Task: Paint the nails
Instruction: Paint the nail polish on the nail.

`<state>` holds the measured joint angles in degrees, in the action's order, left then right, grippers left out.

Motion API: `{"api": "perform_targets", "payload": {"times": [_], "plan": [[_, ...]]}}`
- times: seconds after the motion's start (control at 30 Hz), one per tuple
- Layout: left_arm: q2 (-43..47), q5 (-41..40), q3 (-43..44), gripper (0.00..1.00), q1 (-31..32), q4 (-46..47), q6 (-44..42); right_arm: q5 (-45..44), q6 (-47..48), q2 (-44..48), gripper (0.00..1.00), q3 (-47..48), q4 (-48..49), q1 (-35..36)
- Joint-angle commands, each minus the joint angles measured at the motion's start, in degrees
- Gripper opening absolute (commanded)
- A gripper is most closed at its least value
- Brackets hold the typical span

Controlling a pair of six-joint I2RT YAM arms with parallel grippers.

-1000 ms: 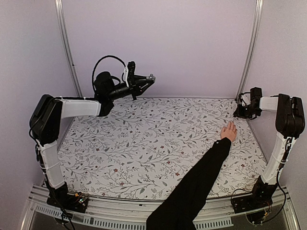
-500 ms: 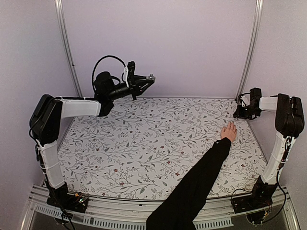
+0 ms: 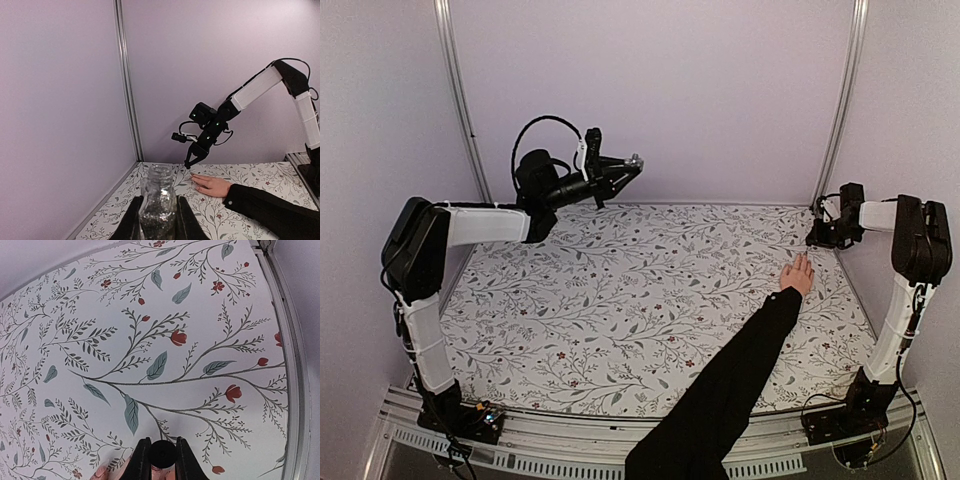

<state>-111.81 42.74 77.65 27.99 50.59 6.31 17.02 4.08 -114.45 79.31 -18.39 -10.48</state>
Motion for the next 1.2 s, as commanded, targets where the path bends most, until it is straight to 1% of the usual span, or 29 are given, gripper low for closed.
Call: {"api": "perform_targets", "payload": {"times": [0.0,1.17], "plan": [[-1.3,-0.6,1.4,0.00,-0.9,2.4,0.7,-0.4,0.4,-1.0,0.00,1.9,-0.2,0.5],[-1.6,-0.5,1.7,0.00,-1.3,2.5,0.9,-1.3,0.8,-2.7,0.00,6.4,-2.3,0.5]]}}
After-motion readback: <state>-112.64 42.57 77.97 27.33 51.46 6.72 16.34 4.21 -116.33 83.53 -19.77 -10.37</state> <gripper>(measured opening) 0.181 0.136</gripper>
